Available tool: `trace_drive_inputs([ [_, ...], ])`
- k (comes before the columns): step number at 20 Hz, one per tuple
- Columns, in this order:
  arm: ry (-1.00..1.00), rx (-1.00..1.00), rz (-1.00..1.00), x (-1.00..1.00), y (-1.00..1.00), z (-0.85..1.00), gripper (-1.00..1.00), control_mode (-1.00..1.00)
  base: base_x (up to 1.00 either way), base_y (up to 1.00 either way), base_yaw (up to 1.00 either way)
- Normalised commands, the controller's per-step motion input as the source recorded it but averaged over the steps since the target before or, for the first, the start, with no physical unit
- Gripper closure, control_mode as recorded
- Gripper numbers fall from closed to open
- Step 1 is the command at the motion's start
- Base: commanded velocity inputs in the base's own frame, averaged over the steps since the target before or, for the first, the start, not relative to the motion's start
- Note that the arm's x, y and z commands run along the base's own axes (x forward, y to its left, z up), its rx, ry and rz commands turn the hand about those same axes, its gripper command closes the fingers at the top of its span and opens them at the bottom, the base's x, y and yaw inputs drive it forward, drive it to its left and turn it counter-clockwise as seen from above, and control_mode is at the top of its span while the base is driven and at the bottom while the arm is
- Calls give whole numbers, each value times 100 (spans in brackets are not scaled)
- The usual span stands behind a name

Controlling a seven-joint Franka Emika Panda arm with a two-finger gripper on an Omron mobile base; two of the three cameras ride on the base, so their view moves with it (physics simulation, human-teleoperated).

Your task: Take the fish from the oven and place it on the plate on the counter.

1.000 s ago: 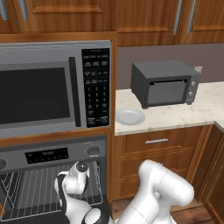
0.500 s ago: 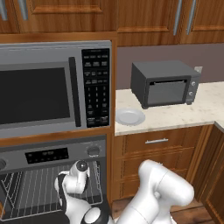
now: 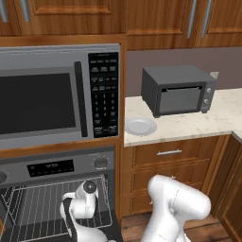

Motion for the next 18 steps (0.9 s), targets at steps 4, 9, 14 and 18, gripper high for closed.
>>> trace_drive_inputs([
  [4,-15,4,2,-47,0,41,100,-100,0,0,0],
  [9,-11,10,0,-47,-12,81,100,-100,0,0,0],
  [14,-3,14,2,-53,-28,100,100,-100,0,0,0],
  [18,0,10,1,-50,-32,100,100,-100,0,0,0],
])
